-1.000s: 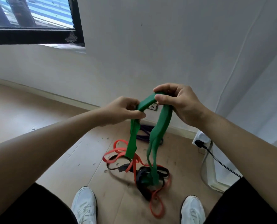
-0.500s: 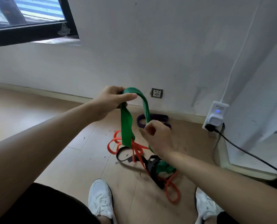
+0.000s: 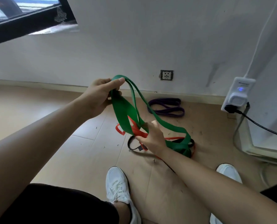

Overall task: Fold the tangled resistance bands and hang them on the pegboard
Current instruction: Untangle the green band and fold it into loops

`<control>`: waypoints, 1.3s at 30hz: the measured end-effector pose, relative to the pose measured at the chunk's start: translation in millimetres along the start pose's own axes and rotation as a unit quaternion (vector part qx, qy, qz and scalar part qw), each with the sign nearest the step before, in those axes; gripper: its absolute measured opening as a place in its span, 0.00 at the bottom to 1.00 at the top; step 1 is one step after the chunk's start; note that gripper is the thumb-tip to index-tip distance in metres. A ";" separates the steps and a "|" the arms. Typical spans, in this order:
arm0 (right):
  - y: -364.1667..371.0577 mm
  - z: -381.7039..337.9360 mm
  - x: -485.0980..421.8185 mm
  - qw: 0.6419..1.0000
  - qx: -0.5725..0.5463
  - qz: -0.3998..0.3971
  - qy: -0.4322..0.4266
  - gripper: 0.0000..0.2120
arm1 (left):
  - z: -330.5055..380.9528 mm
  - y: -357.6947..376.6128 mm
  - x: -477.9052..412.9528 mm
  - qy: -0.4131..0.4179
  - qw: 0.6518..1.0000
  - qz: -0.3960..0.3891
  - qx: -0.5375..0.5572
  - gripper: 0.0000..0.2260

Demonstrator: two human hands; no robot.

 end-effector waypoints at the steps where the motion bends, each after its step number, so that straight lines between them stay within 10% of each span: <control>1: 3.5 1.8 -2.0 1.000 0.025 0.001 0.002 0.20 | -1.7 -3.9 -0.1 -0.002 1.000 0.010 0.004 0.10; 10: 24.0 -2.9 0.7 0.990 0.117 0.069 -0.046 0.18 | -2.1 -15.1 2.5 -0.002 0.999 0.033 0.019 0.11; 24: -19.1 2.7 -1.3 0.998 -0.046 0.038 -0.021 0.11 | -54.8 -35.2 1.4 -0.046 0.982 0.037 -0.180 0.14; 30: -55.5 26.2 -0.1 0.964 -0.246 0.023 0.098 0.07 | -87.5 -35.1 4.5 -0.091 0.924 -0.019 -0.371 0.07; 39: -114.4 131.3 11.9 0.949 -0.116 0.140 0.257 0.05 | -111.5 -34.8 13.6 -0.137 0.887 -0.045 -0.438 0.10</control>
Point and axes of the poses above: each hand's wrist, its own x-axis away from the middle knuckle, its own y-axis out of the palm, z = x × y, the point moved 10 cm from there along -x, towards the middle knuckle, and after that the axes turned 1 degree about y, right-handed, at the moved point
